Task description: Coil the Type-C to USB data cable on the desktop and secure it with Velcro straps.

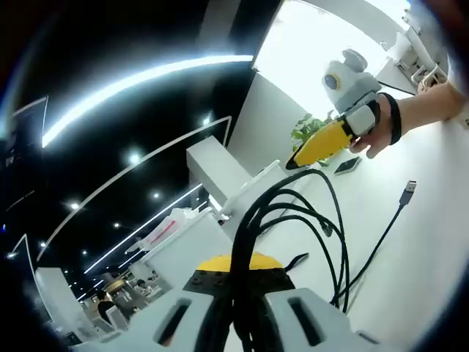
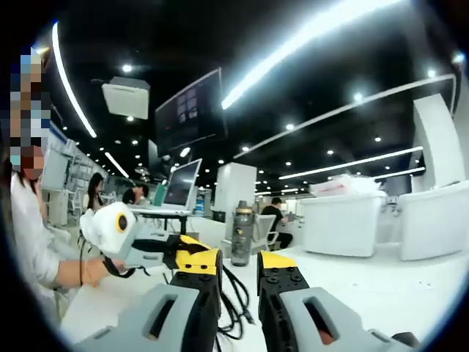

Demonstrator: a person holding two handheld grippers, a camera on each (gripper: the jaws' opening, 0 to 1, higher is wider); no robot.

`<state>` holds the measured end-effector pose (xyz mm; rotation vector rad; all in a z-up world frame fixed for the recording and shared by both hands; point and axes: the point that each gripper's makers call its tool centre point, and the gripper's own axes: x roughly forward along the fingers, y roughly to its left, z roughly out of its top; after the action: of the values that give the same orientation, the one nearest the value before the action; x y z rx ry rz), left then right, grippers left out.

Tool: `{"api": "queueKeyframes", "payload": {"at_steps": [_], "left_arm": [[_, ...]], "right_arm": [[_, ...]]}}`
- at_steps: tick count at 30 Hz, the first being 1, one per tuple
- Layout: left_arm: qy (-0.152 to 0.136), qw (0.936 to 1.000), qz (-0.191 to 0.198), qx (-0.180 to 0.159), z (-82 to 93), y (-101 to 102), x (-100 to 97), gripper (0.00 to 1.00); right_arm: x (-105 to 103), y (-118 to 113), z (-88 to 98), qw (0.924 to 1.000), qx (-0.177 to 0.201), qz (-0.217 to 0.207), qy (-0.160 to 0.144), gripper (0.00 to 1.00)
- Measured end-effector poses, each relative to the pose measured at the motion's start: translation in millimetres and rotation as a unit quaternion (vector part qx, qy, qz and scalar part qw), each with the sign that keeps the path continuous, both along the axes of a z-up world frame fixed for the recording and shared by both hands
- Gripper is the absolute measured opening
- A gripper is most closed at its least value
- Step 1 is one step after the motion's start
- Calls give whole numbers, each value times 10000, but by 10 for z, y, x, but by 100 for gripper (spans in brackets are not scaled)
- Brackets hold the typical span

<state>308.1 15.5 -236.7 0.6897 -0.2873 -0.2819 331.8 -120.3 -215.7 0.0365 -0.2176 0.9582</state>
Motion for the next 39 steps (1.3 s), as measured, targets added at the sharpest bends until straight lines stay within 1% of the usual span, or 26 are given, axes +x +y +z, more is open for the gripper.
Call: {"api": "queueKeyframes", "payload": {"at_steps": [1, 2, 3, 4, 5, 6, 7, 8, 9, 10, 11, 14, 16, 19, 20, 21, 22, 23, 26, 28, 30, 31, 32, 35, 37, 39], "left_arm": [[-22, 10000, 76, -2, 8, 38, 15, 5], [-69, 9997, 241, 59, 20, 96, 27, 5], [-88, 9992, 364, 118, 22, 133, 30, 5], [-144, 9982, 533, 253, 34, 177, 35, 5], [-180, 9972, 651, 321, 41, 210, 38, 5], [-201, 9968, 704, 335, 48, 231, 38, 5], [-224, 9960, 787, 348, 55, 266, 39, 5], [-239, 9957, 858, 267, 77, 315, 41, 5], [-254, 9956, 877, 200, 89, 347, 42, 5], [-278, 9954, 908, 130, 106, 380, 39, 5], [-307, 9950, 947, 37, 126, 420, 36, 5], [-341, 9943, 1001, -119, 165, 486, 27, 5], [-332, 9946, 958, -242, 173, 495, 25, 6], [-337, 9942, 981, -289, 175, 505, 22, 6], [-339, 9941, 984, -290, 177, 505, 19, 6], [-342, 9941, 990, -299, 178, 509, 20, 6], [-343, 9940, 999, -300, 179, 512, 19, 6], [-344, 9938, 1008, -313, 179, 517, 17, 6], [-306, 9938, 994, -383, 176, 525, 17, 6], [-242, 9939, 974, -448, 155, 532, 5, 6], [-175, 9939, 997, -433, 131, 541, 11, 6], [-152, 9940, 1005, -417, 124, 542, 12, 6], [-137, 9941, 996, -403, 117, 534, 7, 6], [-153, 9945, 967, -373, 114, 506, -16, 6], [-169, 9949, 913, -389, 132, 501, -3, 6], [-214, 9954, 801, -483, 172, 481, -25, 6]], "right_arm": [[124, -49, -89, 9992, -310, -191, -156, 17], [272, -88, -225, 9965, -689, -430, -220, 18], [429, -128, -396, 9911, -1131, -662, -213, 18], [628, -164, -626, 9816, -1632, -975, -172, 18], [763, -182, -751, 9765, -1824, -1139, -136, 18], [864, -140, -876, 9757, -1892, -1105, 53, 18], [942, -95, -971, 9764, -1861, -1053, 319, 20], [1008, -35, -1045, 9775, -1795, -975, 533, 22], [1030, -15, -1063, 9776, -1793, -945, 573, 24], [1129, 52, -1129, 9772, -1786, -886, 725, 25], [1213, 92, -1171, 9756, -1859, -894, 754, 25], [1352, 211, -1352, 9673, -2267, -829, 783, 26], [1405, 281, -1425, 9652, -2354, -795, 812, 25], [1434, 373, -1525, 9626, -2450, -701, 916, 25], [1436, 378, -1566, 9600, -2526, -714, 973, 24], [1446, 371, -1598, 9570, -2624, -753, 984, 15], [1457, 356, -1589, 9565, -2637, -830, 929, 12], [1483, 346, -1554, 9557, -2688, -914, 780, 11], [1427, 343, -1555, 9548, -2711, -891, 828, 10], [1344, 299, -1549, 9511, -2853, -929, 738, 10], [1224, 221, -1463, 9516, -2840, -1028, 561, 9], [1093, 170, -1398, 9546, -2759, -1007, 503, 9], [1027, 146, -1374, 9552, -2744, -997, 477, 9], [709, -10, -1276, 9553, -2729, -1074, 362, 9], [470, -124, -1247, 9529, -2775, -1178, 329, 9], [288, -265, -1207, 9417, -3035, -1453, 44, 9]]}}
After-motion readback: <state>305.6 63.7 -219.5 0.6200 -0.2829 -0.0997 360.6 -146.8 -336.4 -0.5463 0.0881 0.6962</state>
